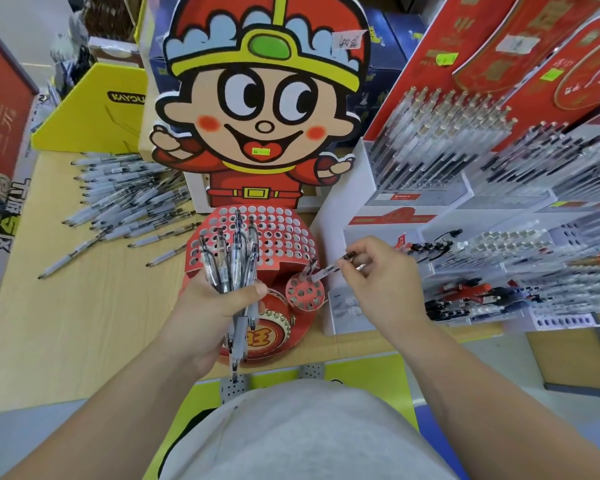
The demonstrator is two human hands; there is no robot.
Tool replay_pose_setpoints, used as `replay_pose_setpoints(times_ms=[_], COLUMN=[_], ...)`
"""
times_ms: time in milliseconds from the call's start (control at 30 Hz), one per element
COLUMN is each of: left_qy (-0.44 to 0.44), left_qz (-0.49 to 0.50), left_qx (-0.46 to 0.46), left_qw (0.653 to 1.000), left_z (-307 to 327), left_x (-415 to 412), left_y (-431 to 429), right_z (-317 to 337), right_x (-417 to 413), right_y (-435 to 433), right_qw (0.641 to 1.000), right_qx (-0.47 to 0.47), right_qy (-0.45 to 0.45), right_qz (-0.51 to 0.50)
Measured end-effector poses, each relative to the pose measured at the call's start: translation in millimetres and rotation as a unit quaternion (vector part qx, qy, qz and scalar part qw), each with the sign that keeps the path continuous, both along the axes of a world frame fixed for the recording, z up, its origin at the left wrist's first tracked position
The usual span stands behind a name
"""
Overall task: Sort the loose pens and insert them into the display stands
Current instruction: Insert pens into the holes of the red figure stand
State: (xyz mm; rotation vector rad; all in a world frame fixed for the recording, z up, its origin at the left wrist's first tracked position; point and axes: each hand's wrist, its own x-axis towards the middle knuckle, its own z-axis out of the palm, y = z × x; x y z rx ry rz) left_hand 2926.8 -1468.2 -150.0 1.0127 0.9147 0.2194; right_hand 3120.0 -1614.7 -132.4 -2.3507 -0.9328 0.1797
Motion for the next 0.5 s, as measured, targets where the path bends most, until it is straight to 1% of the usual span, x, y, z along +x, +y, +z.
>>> replay_pose_setpoints(times_ms=[133,500], left_qy=[-0.004,-0.005], left_qz=[0.000,0.001], left_qx=[-0.009,-0.012], left_qw=[1.000,1.000], left_z=[-0.2,1.5], left_x=[2.5,2.4], left_y=[0.1,0.0], right_z=[-3.5,-17.0], right_x=[-2.3,-9.1], right_y=[1.4,16.9], right_qw=[1.000,0.996], right_qx=[-0.020,-0.067], right_qy=[-0.008,0.033], right_qz=[0.013,0.039])
